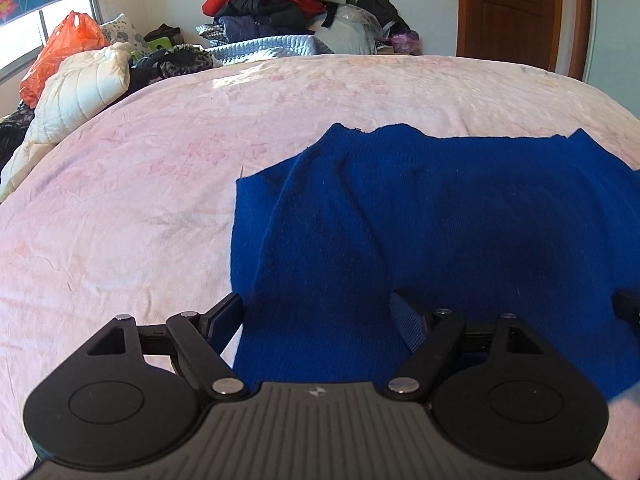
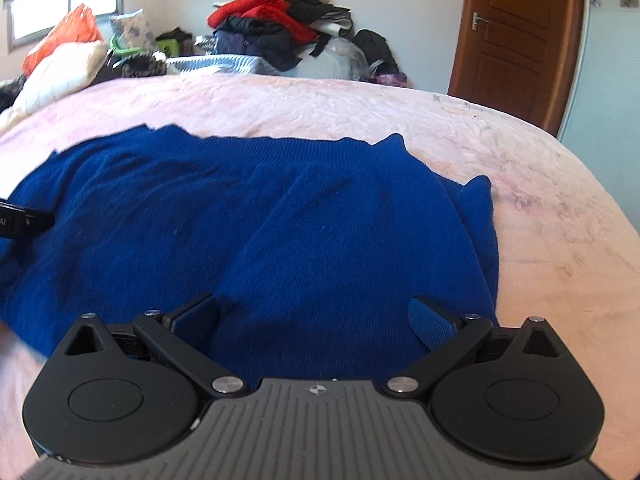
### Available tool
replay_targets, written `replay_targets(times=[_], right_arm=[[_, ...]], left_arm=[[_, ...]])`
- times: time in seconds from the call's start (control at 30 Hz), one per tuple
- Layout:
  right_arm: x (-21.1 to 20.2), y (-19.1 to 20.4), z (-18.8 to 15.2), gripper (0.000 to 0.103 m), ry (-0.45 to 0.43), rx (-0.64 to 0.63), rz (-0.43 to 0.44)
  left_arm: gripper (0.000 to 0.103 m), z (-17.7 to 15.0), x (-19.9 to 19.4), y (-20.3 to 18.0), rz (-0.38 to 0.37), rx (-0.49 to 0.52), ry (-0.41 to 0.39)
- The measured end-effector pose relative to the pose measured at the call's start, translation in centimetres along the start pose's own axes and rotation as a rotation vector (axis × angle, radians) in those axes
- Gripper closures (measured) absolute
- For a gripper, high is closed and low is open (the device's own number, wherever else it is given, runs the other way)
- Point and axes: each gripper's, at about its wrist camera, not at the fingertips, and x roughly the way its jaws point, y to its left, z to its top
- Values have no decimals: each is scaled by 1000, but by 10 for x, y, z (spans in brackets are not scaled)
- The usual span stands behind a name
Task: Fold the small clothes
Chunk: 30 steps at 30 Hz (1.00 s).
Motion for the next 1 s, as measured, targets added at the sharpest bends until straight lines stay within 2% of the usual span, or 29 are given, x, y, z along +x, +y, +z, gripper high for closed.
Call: replay_targets(times=[0.1, 0.23, 0.3, 0.4, 0.47, 0.53, 0.6, 0.7, 0.77, 0.83, 0.9, 0.93, 0.97, 1.0], right_arm=[[-13, 9, 4, 1, -15, -21, 2], [-32, 37, 8, 1, -76, -154, -11], [-38, 53, 10, 1, -95, -232, -26], [-46, 67, 13, 1, -135, -305, -22], [-48, 58, 15, 1, -158, -260, -55], [-47, 31, 14, 2, -144, -140, -65], [-45, -7, 9, 9, -110, 13, -40], [-46, -54, -4, 19, -71, 183, -43], [-46, -72, -15, 21, -57, 221, -45], [-44, -79, -23, 33, -34, 227, -37], [-41, -82, -32, 75, -11, 235, -9], [-41, -83, -35, 82, -13, 243, 4], [-41, -82, -34, 84, -20, 248, 11], [-42, -82, -34, 91, -25, 255, 13]], left_arm=[[23, -10, -8, 6, -31, 5, 10], [23, -25, -18, 18, -66, -6, 16], [23, -26, -25, 26, -93, -27, 17], [23, -21, -33, 46, -118, -90, -23], [23, -18, -32, 59, -148, -126, -11], [23, -18, -27, 71, -222, -165, 15], [23, -21, -20, 77, -275, -184, 41], [23, -26, -13, 77, -295, -181, 42], [23, -29, -12, 75, -299, -179, 26], [24, -31, -13, 72, -287, -164, 15], [26, -32, -14, 67, -266, -141, 10], [43, -32, -15, 65, -261, -120, 14], [67, -32, -15, 62, -260, -95, 25], [73, -31, -17, 60, -269, -79, 29]])
